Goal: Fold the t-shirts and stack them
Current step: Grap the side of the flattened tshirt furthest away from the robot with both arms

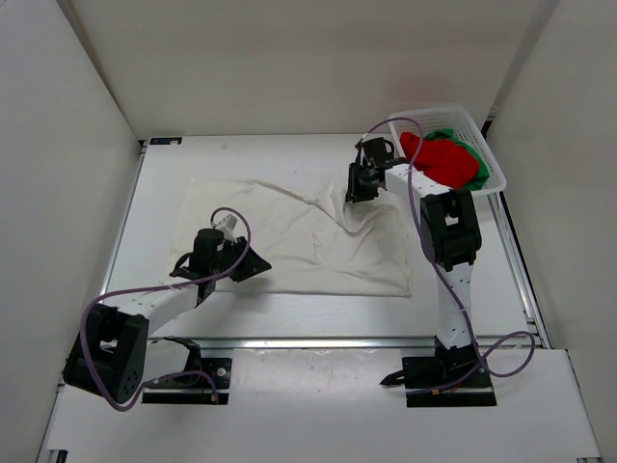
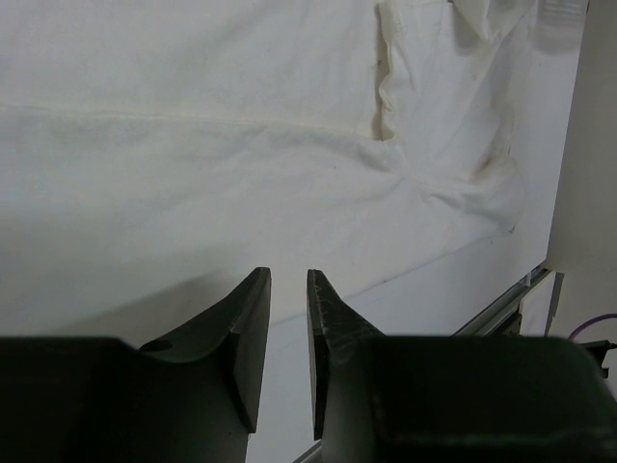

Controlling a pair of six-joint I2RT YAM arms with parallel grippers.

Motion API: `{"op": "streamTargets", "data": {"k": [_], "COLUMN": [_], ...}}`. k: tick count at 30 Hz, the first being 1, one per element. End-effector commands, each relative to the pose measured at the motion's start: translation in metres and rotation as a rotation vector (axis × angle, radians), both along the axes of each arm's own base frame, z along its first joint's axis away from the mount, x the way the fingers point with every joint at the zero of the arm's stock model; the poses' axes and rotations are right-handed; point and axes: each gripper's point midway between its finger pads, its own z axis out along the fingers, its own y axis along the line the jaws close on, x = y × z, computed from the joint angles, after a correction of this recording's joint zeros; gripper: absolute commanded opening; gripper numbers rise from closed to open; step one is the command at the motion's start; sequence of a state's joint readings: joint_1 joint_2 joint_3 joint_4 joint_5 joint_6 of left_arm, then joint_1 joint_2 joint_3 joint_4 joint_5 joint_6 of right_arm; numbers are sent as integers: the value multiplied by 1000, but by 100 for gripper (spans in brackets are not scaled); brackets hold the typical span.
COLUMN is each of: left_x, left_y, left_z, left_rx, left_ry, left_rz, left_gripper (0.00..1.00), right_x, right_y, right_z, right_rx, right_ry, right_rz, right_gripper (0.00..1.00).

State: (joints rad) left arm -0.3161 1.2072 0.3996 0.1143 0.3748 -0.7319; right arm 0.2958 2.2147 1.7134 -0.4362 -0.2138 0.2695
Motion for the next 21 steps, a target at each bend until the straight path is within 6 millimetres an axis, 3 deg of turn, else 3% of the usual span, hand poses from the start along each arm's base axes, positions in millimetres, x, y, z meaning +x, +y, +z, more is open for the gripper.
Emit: {"op": "streamTargets", "data": {"k": [1,3,12,21], "left_x": [11,11,10,11], "left_y": [-1,-3,-6,-3], "left_z": [12,13,11,7], "left_rx": [-5,-9,-11,-3], "left_ry": [-47,-51,-43,-34], "left_rz": [-6,-10,-14,-1], "left_gripper": [33,33,32,33], "right_x": [8,8,-8,-5], "right_y": [-6,-8,5,13], "right_z": [12,17,3,5], "right_rx": [-51,-39,-13,-24], "right_ry": [-45,-52,-7,-11], "right_rz": [-28,-31,5,29], "right_gripper": [24,22,21,18]}}
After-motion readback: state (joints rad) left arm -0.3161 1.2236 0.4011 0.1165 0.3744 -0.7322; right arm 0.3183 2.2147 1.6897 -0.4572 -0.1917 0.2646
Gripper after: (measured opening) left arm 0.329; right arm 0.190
